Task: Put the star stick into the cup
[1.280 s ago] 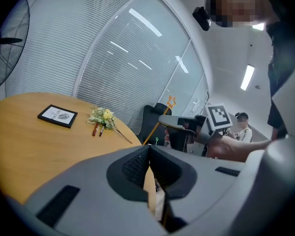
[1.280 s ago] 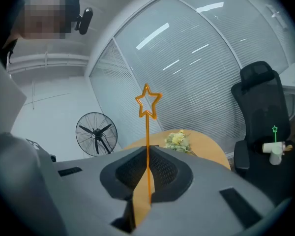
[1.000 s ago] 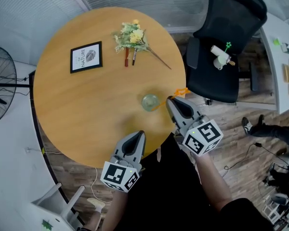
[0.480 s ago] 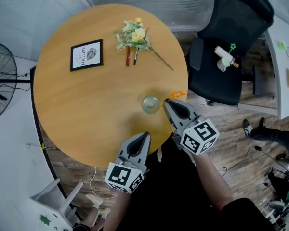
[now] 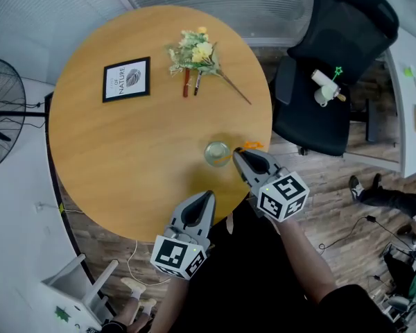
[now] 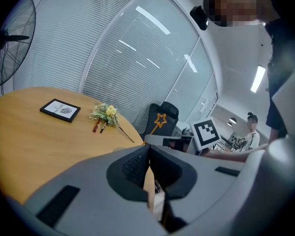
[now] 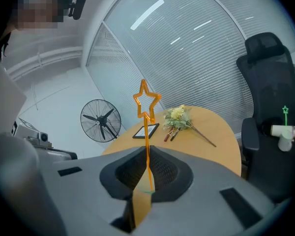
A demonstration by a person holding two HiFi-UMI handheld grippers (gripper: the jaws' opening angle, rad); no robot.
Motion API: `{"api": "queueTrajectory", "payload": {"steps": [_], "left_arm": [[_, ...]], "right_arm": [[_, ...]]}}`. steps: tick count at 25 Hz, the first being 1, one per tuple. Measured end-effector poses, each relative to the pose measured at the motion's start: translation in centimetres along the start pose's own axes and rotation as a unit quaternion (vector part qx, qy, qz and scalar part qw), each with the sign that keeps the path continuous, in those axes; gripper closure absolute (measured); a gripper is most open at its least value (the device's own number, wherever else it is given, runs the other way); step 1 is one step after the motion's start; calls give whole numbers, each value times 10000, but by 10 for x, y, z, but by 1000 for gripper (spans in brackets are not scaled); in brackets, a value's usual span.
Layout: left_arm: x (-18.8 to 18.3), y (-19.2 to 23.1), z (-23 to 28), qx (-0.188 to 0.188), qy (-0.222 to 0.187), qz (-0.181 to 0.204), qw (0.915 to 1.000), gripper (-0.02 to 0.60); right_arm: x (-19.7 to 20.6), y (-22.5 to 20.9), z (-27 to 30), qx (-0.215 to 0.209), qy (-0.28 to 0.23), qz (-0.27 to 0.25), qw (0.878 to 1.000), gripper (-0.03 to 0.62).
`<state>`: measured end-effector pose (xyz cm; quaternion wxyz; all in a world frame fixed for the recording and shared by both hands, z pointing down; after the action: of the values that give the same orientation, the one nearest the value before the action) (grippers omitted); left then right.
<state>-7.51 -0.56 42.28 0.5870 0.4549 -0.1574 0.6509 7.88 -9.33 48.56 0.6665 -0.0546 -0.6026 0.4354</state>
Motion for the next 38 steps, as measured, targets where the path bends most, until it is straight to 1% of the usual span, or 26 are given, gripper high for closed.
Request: {"api": "queueTrajectory", "payload": {"steps": [6, 21, 38], "left_arm": [[-2, -2, 1, -14, -40, -6, 10000, 583], [0, 2, 1, -78, -22, -68, 9999, 583], [-1, 6, -4, -138, -85, -116, 9998, 584]], "right_arm": [[7, -7, 5, -12, 103, 113, 9999, 568], [20, -10, 16, -67, 432, 149, 9989, 557], [28, -15, 17, 28, 533, 312, 9981, 553]]}}
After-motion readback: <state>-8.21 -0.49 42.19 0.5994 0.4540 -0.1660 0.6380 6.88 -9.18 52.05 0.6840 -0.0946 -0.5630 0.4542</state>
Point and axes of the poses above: the fingertips, and each gripper's own axes: z forward along the fingers, y to its left, x out of its underside, the point moved 7 cm from there along -z, backward along the fingers, and after that the axes turned 12 degrees about -x, right-handed, at the moved point
